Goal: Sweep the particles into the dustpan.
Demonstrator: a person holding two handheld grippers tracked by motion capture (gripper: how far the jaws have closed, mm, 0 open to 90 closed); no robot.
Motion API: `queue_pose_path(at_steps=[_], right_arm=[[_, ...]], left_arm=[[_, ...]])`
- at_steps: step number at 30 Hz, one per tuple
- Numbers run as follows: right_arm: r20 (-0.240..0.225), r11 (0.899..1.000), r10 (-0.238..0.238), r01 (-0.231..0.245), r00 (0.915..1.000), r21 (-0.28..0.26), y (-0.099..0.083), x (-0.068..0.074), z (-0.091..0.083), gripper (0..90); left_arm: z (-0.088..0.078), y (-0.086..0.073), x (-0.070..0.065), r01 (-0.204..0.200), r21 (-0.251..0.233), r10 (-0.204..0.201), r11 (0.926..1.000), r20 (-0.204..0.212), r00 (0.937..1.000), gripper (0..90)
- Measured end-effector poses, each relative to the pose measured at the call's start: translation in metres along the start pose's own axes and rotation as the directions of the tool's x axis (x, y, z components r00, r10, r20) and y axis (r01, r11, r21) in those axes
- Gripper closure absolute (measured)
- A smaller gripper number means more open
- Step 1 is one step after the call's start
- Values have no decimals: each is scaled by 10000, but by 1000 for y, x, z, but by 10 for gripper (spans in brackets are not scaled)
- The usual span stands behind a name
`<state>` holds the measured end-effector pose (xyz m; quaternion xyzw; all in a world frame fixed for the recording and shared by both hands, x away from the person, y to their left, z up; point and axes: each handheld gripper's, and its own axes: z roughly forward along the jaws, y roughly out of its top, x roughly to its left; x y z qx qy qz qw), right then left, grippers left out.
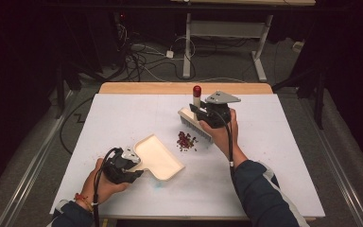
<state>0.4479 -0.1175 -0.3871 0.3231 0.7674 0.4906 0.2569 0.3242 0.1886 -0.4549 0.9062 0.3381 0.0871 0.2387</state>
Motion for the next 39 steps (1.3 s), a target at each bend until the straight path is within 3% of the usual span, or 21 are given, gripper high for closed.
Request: queue_pose_path(at_steps=[9,14,23,39], right_arm=[[-337,10000,20,-18,9994,64,-1,5,-2,694],[-463,9996,254,-258,9986,-80,-3,8,-4,693],[-183,9999,129,-128,9997,50,-6,22,-9,689],[-368,9998,203,-200,9991,77,-5,40,-8,683]], left_arm=[[1,2,-2,-7,25,7,10000,-54,10000,640],[2,3,-2,9,13,-9,10000,-49,10000,640],[5,9,-3,-20,72,20,10000,8,10000,640],[14,17,-4,18,259,-20,9997,73,10000,639]])
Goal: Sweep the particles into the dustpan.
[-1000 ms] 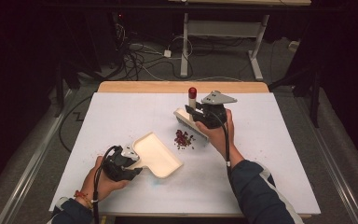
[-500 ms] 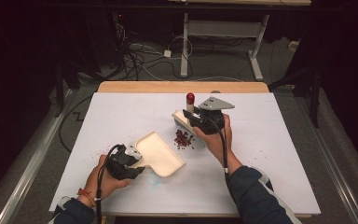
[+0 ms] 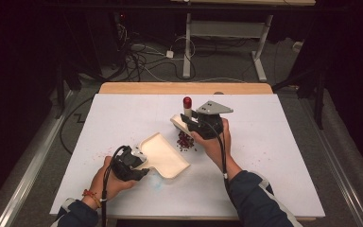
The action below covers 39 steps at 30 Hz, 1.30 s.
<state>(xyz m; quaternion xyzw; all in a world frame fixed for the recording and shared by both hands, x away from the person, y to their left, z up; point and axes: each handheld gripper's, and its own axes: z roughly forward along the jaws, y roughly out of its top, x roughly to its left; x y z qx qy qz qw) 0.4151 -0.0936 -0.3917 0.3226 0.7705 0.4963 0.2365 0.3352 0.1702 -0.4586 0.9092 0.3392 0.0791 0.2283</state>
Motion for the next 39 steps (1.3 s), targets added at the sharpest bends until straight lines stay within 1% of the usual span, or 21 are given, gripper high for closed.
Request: queue_pose_path(at_steps=[6,7,12,17,22,32,35,36,39], right_arm=[[15,10000,76,-76,10000,42,-1,5,0,682],[5,10000,-4,4,10000,14,-1,5,1,681],[-4,10000,-10,10,10000,77,-1,11,-1,682],[-118,10000,-23,24,9999,46,0,15,-2,684],[-228,10000,70,-70,9997,19,0,20,-2,684],[-450,10000,57,-56,9990,20,0,31,-4,684],[-397,10000,24,-24,9992,8,-1,35,-5,683],[-253,9999,137,-137,9996,-9,-2,38,-6,683],[-175,9996,248,-250,9995,-97,-3,42,-7,682]], left_arm=[[2,2,-1,38,56,-38,10000,-18,10000,639],[2,2,-1,46,61,-46,10000,-17,10000,639],[5,4,-2,58,127,-58,9999,-37,10000,639],[8,9,-5,47,206,-46,9998,-58,10000,639],[10,14,-7,36,242,-34,9997,-91,10000,639],[11,14,-7,145,206,-144,9997,-27,9999,639],[11,15,-7,139,224,-138,9997,-36,9999,639],[11,15,-7,128,226,-127,9997,-47,9999,639],[12,15,-7,156,229,-155,9996,-33,9999,639]])
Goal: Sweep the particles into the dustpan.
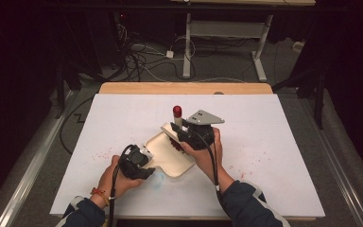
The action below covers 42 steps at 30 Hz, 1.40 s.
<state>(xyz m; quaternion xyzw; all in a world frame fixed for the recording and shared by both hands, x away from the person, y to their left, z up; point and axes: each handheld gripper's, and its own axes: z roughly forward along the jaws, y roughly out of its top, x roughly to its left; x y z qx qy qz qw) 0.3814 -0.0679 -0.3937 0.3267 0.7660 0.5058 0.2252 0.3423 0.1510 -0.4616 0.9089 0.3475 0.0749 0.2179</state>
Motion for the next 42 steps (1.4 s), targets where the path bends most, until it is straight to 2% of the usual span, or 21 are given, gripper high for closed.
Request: queue_pose_path(at_steps=[10,17,22,25,30,37,42], right_arm=[[161,9999,84,-82,9998,-141,-2,15,-5,685],[155,9998,105,-102,9998,-168,-1,19,-7,687],[204,9997,18,-13,9998,-235,-3,26,-8,687],[87,9996,-193,195,9998,-212,-3,34,-9,689],[178,9992,-255,260,9995,-308,-4,39,-12,694],[246,9987,-397,405,9989,-324,-2,37,-15,700],[400,9987,-279,296,9988,-417,2,25,-17,700]], left_arm=[[1,2,-1,50,17,-50,10000,12,10000,639],[1,2,-2,91,37,-91,10000,10,10000,638],[2,2,-2,54,74,-53,10000,-42,10000,639],[2,2,-2,-4,117,4,9999,-36,10000,639],[2,2,-2,13,80,-13,10000,-49,10000,639],[2,1,-2,-48,121,48,9999,-48,10000,639],[3,1,-2,8,115,-7,9999,-54,10000,639]])
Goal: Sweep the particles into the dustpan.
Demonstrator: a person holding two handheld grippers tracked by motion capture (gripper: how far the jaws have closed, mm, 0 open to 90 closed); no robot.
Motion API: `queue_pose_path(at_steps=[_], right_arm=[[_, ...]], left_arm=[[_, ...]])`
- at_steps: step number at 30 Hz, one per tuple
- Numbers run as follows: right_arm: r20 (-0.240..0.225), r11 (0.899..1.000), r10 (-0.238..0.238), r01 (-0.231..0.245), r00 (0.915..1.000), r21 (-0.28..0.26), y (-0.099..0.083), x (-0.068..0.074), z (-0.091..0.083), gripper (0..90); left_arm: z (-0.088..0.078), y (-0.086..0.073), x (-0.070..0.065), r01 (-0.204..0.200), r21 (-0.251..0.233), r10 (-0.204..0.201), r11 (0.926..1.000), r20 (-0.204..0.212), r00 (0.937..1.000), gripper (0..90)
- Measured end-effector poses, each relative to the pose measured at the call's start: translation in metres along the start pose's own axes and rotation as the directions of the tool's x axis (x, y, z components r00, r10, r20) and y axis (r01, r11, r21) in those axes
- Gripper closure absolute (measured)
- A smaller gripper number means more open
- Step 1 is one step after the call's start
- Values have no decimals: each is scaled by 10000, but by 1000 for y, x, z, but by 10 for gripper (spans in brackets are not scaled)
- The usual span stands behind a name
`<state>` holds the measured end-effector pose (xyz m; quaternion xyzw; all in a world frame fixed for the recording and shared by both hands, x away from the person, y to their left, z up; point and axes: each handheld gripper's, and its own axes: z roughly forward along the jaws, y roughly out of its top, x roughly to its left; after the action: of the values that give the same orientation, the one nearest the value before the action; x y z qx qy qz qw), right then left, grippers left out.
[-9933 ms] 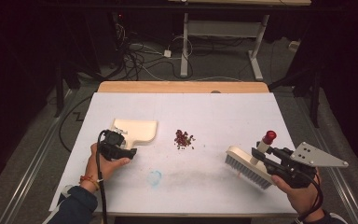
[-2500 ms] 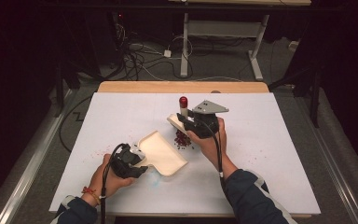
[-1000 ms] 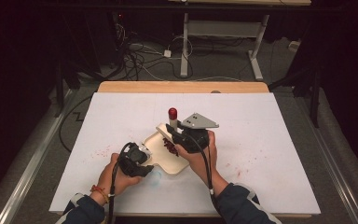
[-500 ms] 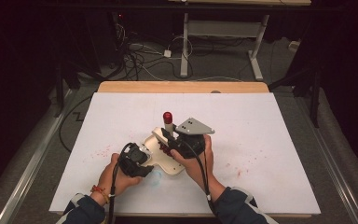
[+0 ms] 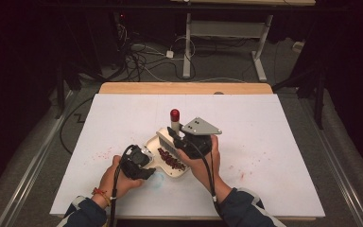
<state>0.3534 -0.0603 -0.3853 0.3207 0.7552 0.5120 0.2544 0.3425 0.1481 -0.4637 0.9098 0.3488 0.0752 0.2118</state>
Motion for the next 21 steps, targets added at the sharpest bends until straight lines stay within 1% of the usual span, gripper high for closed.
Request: queue_pose_path(at_steps=[1,6,7,8,9,11,12,13,14,16,18,19,20,21], right_arm=[[0,10000,0,0,10000,0,0,0,0,700],[135,9997,132,-129,9998,-217,7,-11,-6,700],[124,9995,200,-197,9997,-250,9,-14,-8,700],[-44,9982,466,-467,9989,-366,12,-20,-11,700],[-44,9982,466,-467,9989,-366,12,-20,-11,700],[3,9974,542,-541,9985,-469,15,-25,-14,700],[107,9970,578,-572,9983,-528,18,-29,-17,700],[107,9970,578,-572,9983,-528,18,-29,-17,700],[171,9966,597,-586,9981,-573,20,-33,-20,700],[186,9965,598,-586,9980,-602,20,-35,-21,700],[249,9970,507,-492,9984,-600,21,-37,-24,700],[478,9982,197,-169,9987,-574,21,-39,-25,700],[478,9982,197,-169,9987,-574,21,-39,-25,700],[877,9987,-142,183,9960,-466,18,-41,-25,700]], left_arm=[[0,0,0,-8,8,8,10000,1,10000,639],[1,0,1,13,26,-13,10000,16,10000,639],[1,0,1,-1,36,1,10000,10,10000,639],[1,0,1,-6,38,6,10000,10,10000,639],[1,0,1,-4,37,4,10000,9,10000,639],[1,0,1,-8,38,8,10000,4,10000,639],[1,-1,1,-10,34,10,10000,1,10000,639],[1,-1,1,-16,42,16,10000,0,10000,639],[2,-1,1,-6,27,6,10000,-17,10000,639],[1,-1,1,-29,19,29,10000,-24,10000,639],[1,-1,0,-69,27,69,10000,-38,10000,638],[0,-1,0,-68,21,68,10000,-31,10000,639],[0,-1,1,-68,25,68,10000,-25,10000,639],[0,-1,1,-76,31,76,10000,-32,10000,638]])
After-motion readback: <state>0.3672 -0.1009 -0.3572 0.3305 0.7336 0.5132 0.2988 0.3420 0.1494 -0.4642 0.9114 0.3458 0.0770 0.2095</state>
